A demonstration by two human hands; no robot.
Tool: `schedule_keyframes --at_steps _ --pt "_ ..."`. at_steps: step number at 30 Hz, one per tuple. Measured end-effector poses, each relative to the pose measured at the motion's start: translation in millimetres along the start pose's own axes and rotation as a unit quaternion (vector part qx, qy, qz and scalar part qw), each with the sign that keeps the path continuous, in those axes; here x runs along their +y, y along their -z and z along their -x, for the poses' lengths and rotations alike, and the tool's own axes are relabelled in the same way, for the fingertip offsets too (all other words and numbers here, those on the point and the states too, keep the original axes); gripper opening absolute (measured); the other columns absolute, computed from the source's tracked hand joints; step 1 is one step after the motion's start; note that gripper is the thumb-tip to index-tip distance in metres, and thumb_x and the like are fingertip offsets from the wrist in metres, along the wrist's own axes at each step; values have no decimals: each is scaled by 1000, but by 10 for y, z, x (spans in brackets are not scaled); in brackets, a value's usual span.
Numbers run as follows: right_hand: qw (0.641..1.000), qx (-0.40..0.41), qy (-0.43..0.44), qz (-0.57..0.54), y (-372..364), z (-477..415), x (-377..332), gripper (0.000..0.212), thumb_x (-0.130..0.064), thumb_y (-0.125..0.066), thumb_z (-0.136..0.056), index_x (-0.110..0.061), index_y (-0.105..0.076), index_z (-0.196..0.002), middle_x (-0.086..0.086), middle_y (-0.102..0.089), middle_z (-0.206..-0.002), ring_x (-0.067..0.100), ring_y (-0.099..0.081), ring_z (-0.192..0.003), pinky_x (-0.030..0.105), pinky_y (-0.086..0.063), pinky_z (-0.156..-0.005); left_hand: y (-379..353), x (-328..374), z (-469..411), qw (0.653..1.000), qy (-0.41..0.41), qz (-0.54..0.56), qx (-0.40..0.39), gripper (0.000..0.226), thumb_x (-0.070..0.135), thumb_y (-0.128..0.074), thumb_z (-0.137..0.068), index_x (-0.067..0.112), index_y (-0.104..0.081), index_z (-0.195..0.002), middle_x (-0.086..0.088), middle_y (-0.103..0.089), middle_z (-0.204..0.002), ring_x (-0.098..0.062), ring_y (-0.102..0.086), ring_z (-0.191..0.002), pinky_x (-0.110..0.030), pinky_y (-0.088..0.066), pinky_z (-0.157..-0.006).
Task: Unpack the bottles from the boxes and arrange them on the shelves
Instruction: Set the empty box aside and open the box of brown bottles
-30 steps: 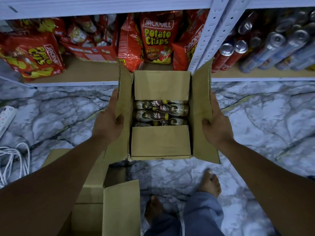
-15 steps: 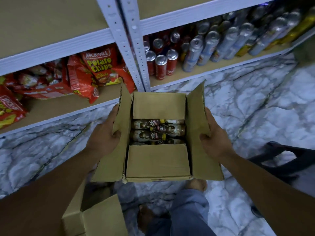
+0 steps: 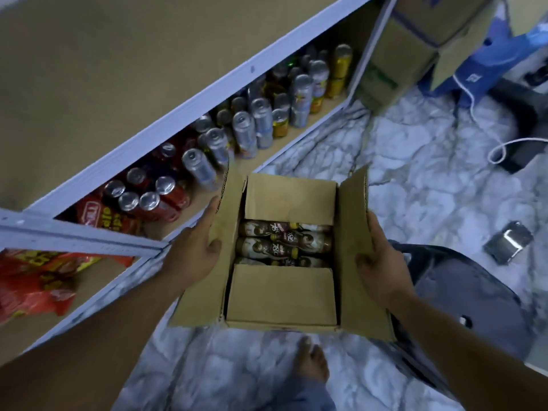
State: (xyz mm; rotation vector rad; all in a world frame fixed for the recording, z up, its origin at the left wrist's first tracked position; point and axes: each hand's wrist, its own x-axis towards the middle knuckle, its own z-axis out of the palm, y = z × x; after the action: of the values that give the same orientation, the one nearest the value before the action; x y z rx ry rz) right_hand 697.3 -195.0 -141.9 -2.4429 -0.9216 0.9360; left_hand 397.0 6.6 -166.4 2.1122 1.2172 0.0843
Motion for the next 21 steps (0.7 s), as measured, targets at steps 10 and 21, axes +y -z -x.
schedule_keyframes --at_steps 10,21 --pt "986 102 -106 -80 415 -347 275 97 0 -50 -93 -49 4 -157 13 -69 -82 32 -61 -60 44 -50 -48 -114 889 -1417 991 -91 -74 -71 96 16 -57 -98 59 9 -153 -19 -66 -84 -24 -51 -49 -41 -48 -50" --pt "950 200 -201 -127 -164 -466 278 97 -2 -50 -88 -50 -1 -157 13 -64 -78 30 -57 -55 48 -52 -50 -498 839 -2310 969 -171 -94 -154 91 17 -55 -98 57 4 -155 -30 -63 -118 -40 -61 -64 -54 -57 -63"
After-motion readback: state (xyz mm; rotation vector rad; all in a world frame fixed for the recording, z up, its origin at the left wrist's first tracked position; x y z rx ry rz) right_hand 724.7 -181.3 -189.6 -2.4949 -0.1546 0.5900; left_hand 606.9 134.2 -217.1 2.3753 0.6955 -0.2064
